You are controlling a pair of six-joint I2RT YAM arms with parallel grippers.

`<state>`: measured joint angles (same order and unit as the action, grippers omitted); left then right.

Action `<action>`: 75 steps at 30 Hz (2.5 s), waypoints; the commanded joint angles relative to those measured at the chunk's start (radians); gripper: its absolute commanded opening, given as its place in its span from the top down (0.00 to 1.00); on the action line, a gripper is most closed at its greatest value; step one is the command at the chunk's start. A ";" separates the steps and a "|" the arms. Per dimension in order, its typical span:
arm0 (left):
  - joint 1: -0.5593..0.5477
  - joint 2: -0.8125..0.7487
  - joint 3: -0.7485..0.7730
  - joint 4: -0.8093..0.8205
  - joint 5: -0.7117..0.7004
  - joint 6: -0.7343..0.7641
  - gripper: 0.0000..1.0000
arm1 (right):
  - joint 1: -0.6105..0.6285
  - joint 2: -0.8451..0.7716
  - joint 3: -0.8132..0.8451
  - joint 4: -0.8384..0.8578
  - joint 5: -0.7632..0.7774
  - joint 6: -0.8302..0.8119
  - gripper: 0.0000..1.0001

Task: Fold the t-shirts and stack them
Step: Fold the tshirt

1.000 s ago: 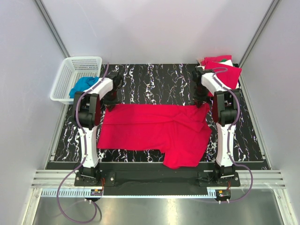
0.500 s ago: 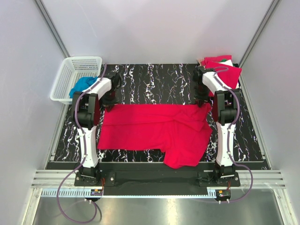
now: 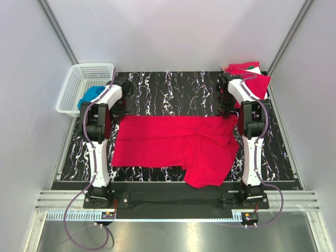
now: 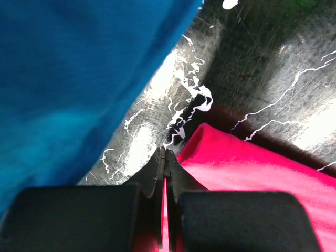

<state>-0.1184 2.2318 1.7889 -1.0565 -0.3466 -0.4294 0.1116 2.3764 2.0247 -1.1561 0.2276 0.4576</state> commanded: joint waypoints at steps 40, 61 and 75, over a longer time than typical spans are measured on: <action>-0.155 -0.304 -0.112 0.041 0.278 0.040 0.75 | 0.025 -0.384 -0.368 0.171 -0.413 -0.069 0.65; -0.178 -0.388 -0.178 -0.019 0.201 0.012 0.75 | 0.034 -0.295 -0.448 0.300 -0.577 -0.143 0.53; -0.185 -0.379 -0.186 -0.019 0.199 0.006 0.76 | 0.046 -0.408 -0.523 0.305 -0.651 -0.139 0.47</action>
<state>-0.2974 1.9007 1.6093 -1.0801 -0.1287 -0.4168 0.1383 2.0468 1.5093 -0.8593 -0.3794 0.3321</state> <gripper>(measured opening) 0.249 0.535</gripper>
